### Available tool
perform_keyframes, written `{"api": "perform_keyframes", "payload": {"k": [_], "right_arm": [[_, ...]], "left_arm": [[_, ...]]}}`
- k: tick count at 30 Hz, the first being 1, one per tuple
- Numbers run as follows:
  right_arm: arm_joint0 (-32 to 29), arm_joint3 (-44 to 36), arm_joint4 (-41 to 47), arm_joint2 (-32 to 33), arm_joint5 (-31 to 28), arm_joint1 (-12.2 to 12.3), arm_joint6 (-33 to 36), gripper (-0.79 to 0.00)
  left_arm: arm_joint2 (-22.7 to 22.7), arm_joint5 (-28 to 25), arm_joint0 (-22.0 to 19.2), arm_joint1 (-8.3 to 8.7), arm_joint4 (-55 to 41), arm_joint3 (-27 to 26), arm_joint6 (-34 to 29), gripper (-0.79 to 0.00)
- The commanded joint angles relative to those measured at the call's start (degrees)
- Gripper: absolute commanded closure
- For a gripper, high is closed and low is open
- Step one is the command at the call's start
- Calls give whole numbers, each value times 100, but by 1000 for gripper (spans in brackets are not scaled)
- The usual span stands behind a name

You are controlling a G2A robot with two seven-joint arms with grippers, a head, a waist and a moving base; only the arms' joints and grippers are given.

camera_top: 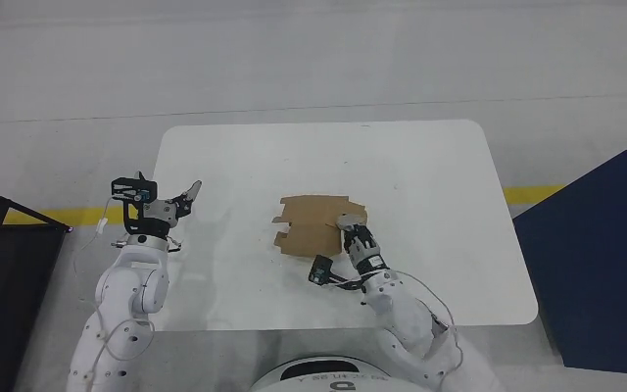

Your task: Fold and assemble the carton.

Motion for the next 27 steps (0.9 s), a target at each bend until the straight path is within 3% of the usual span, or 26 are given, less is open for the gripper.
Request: {"api": "perform_keyframes", "payload": {"k": [1,3,6,19,24,27], "right_arm": [[-226,-170,-941,-23,674,7,359,0],[-396,-340,-1423,-6,1130,20,587,0],[-435,-477,-1423,219,1721,107,714,0],[-435,-477,-1423,219,1721,107,714,0],[192,-388,-1423,573,996,164,1341,0],[687,-604,-1423,609,620,362,1600,0]], "left_arm": [[0,0,0,0,0,0,0,-785],[0,0,0,0,0,0,0,-785],[0,0,0,0,0,0,0,-785],[0,0,0,0,0,0,0,-785],[0,0,0,0,0,0,0,-785],[0,0,0,0,0,0,0,-785]]}}
